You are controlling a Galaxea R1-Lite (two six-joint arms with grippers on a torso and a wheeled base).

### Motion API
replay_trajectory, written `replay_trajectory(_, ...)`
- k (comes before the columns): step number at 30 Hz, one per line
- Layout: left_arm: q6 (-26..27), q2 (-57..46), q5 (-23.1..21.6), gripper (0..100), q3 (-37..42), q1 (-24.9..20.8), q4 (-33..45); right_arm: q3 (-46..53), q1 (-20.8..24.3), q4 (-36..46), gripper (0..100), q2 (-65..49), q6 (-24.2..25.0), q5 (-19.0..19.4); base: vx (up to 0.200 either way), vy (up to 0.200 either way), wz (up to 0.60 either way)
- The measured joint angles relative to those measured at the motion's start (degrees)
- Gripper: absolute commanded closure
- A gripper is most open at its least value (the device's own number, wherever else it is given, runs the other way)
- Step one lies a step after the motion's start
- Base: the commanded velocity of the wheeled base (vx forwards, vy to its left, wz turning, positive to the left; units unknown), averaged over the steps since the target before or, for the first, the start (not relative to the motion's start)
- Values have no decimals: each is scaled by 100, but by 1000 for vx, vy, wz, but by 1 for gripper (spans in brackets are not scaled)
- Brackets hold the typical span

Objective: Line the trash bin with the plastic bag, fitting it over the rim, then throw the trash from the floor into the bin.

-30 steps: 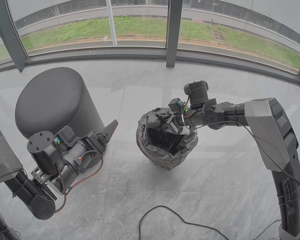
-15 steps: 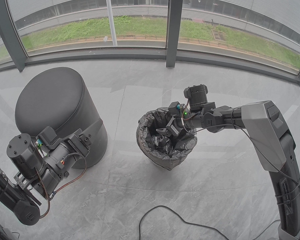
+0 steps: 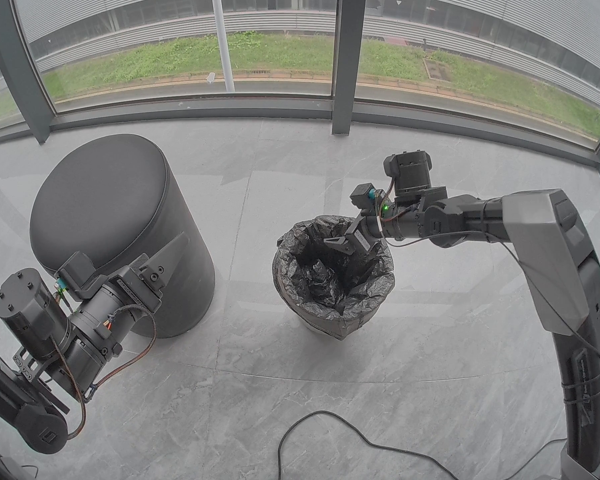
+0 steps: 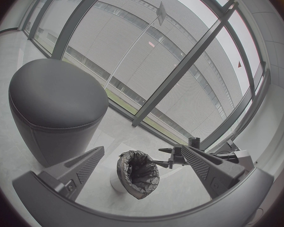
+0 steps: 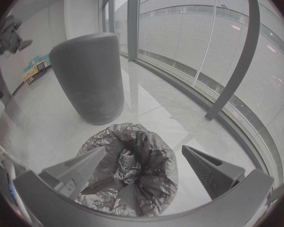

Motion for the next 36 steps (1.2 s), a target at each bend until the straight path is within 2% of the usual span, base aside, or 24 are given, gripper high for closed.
replay_trajectory(4,104,-132,-20,0,71,77,2,-2,-30,767,0,-436,293,-143,0,0,0)
replay_trajectory(12,332,-588,-205,0,411,188,38,0,-1,3691,0,-1602,1047,-497,0,0,0)
replay_trajectory(16,446,-970,-307,0,617,254,196,-2,-48,5175,0,-2404,1469,-867,0,0,0)
replay_trajectory(20,521,-1430,-393,0,788,358,429,-5,-293,6111,0,-3407,1805,-1158,0,0,0)
replay_trajectory(24,575,-1854,-450,0,901,474,662,-2,-591,6554,0,-4461,2009,-1320,0,0,0)
replay_trajectory(28,619,-2271,-527,0,986,597,928,177,-850,6567,0,-5594,2096,-1454,0,0,0)
replay_trajectory(32,666,-2715,-599,0,1052,725,1330,755,-1048,6083,0,-6749,2120,-1621,0,0,0)
replay_trajectory(36,725,-3257,-664,0,1111,846,1958,1709,-1271,5215,0,-7857,2124,-1769,0,0,0)
